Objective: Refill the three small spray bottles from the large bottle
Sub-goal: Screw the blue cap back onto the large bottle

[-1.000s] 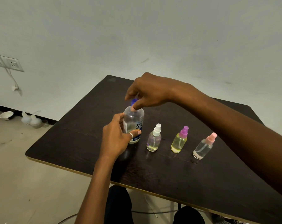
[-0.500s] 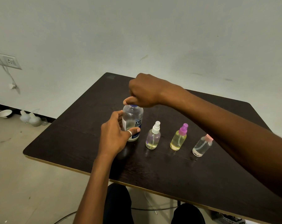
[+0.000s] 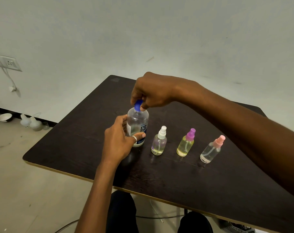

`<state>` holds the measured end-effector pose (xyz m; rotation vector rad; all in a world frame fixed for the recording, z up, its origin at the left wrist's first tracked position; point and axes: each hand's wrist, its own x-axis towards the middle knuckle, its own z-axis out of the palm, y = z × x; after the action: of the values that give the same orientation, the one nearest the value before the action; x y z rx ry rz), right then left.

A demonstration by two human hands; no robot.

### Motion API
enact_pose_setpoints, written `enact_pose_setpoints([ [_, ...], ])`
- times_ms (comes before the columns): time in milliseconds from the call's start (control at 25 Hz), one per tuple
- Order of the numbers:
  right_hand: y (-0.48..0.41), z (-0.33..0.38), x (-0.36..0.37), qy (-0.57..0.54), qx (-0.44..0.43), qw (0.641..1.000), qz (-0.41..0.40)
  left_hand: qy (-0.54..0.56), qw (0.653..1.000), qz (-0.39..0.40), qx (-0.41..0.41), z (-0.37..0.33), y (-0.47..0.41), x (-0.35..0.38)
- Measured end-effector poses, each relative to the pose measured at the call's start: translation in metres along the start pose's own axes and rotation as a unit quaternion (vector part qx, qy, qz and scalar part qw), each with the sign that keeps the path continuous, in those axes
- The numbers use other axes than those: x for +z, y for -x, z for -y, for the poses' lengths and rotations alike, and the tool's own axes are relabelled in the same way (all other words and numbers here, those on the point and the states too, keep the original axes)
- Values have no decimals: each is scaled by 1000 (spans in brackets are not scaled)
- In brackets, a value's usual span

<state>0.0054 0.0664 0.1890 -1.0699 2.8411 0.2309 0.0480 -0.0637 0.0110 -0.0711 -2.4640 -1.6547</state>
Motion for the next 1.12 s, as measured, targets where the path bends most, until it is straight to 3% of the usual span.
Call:
enact_pose_setpoints([
  [440,-1,16,15,58,110,991,-51,2,1000,0,-1,-1,1,-1],
  [720,9,2,2,16,10,1000,12,4,1000,8,-6,-2,1,-1],
  [1120,1,-3,4,-30,5,999,-12,-2,1000,11,-8,-2,-1,-1],
])
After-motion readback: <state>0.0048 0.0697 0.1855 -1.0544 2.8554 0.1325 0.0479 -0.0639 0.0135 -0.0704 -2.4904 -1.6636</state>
